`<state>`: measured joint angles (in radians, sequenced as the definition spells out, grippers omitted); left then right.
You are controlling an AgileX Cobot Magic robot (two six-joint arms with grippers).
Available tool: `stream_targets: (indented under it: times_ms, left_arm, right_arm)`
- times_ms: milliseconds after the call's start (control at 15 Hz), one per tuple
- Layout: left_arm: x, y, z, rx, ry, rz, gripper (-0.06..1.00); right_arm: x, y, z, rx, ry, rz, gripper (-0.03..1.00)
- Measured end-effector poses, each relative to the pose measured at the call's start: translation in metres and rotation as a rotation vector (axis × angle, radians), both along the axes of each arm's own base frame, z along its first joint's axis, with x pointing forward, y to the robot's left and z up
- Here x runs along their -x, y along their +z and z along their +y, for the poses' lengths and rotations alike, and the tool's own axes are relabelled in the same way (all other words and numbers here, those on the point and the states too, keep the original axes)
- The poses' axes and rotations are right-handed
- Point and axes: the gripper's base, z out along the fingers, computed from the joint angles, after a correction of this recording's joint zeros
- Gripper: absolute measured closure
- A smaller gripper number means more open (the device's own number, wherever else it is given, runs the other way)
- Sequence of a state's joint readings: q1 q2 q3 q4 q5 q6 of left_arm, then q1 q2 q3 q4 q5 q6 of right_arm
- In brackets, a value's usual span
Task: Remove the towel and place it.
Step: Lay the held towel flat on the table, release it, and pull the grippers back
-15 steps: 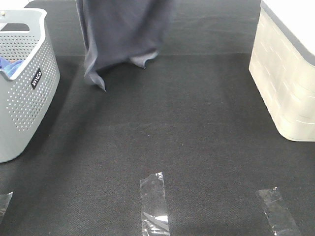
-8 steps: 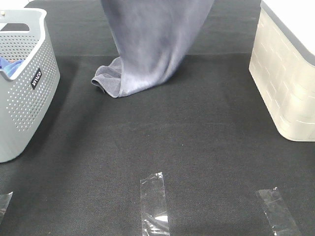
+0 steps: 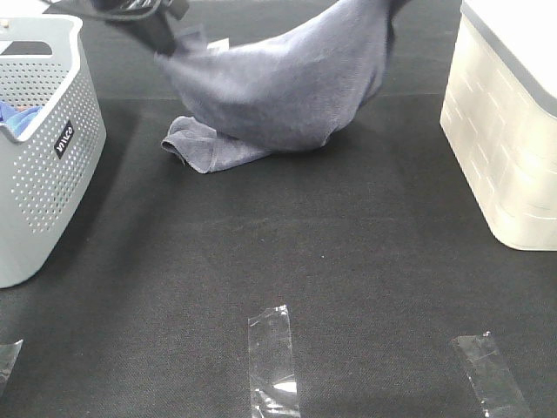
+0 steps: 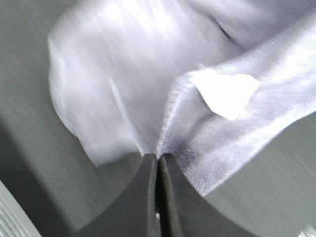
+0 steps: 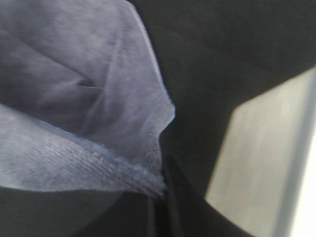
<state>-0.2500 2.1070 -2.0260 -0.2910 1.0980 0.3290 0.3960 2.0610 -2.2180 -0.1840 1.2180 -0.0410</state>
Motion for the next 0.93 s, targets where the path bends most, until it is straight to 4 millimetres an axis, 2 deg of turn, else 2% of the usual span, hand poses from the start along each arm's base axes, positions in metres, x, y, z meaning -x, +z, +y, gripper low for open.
stream_targets:
  times_ms: [133, 467, 667, 933]
  left_arm:
    - [0.006, -0.003, 0.004, -0.040, 0.010, 0.083, 0.94]
    - [0.017, -0.003, 0.007, -0.057, 0.055, 0.133, 0.94]
    - [0.036, -0.009, 0.005, -0.076, 0.041, 0.184, 0.94]
    - [0.060, -0.023, -0.004, -0.105, 0.004, 0.263, 0.94]
  right_arm:
    - [0.010, -0.003, -0.001, -0.017, 0.009, 0.039, 0.97]
    - [0.034, -0.033, -0.003, -0.038, 0.019, 0.212, 0.97]
    - [0.044, -0.053, -0.002, -0.056, 0.021, 0.305, 0.97]
    - [0.066, -0.061, -0.010, -0.052, 0.018, 0.372, 0.97]
